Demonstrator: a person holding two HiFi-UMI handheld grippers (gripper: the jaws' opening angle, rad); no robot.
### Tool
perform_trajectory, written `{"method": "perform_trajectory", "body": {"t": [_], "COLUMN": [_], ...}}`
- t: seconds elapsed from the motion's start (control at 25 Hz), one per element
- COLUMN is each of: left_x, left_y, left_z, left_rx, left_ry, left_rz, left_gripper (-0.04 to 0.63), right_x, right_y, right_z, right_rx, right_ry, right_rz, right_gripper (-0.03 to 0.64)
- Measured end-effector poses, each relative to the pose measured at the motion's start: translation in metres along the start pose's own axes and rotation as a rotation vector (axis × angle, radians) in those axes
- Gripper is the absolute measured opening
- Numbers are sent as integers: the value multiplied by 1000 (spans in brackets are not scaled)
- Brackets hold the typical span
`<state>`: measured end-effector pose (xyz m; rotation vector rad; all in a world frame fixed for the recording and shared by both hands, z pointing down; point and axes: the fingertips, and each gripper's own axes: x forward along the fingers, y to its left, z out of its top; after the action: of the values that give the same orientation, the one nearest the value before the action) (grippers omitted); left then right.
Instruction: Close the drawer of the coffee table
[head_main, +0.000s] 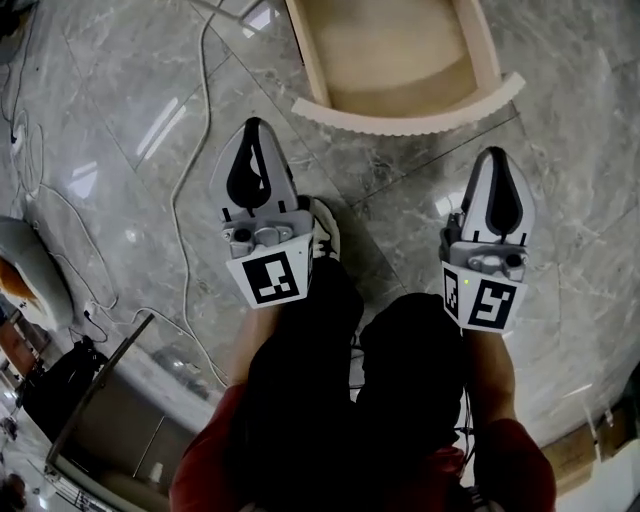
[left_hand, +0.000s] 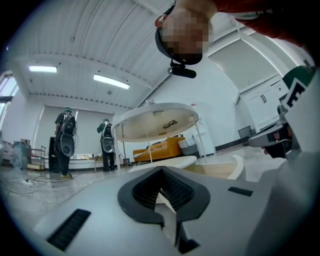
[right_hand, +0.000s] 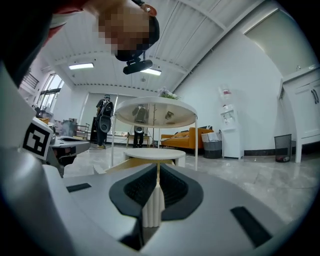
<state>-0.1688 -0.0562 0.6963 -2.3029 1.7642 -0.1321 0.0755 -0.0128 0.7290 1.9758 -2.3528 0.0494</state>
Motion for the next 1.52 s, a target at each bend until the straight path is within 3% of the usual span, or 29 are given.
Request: {"method": "perform_trajectory", "body": {"t": [0.2, 0.4, 0.6, 0.64, 0.68, 0.8, 0.88, 1.52], "left_x": [-2, -7, -9, -9, -10, -11, -11, -18], "left_y": [3, -10, -13, -13, -13, -13, -13, -5], "left_z": [-7, -1, 0, 0, 0, 1, 2, -1], "left_rx": [-44, -17, -22, -23, -23, -24, -28, -54], "left_ry": [38, 22, 16, 18, 18, 15, 11, 13], "left_rz": [33, -16, -16, -15, -14, -14, -14, 0], "left_gripper": [12, 12, 12, 12, 12, 12, 12, 12], "right_x": [2, 1, 2, 2, 3, 8, 11, 38], "right_y": [8, 19, 25, 27, 29, 38, 41, 49], "right_z": [-23, -30, -41, -44, -49, -67, -79, -86], "right_rx": [34, 61, 74, 73, 73, 79, 74, -15], "right_ry": [19, 31, 49, 56, 65, 114, 150, 162], "right_rz": [8, 25, 30, 33, 39, 63, 60, 80], "right_gripper": [29, 29, 29, 42, 97, 310, 352, 374]}}
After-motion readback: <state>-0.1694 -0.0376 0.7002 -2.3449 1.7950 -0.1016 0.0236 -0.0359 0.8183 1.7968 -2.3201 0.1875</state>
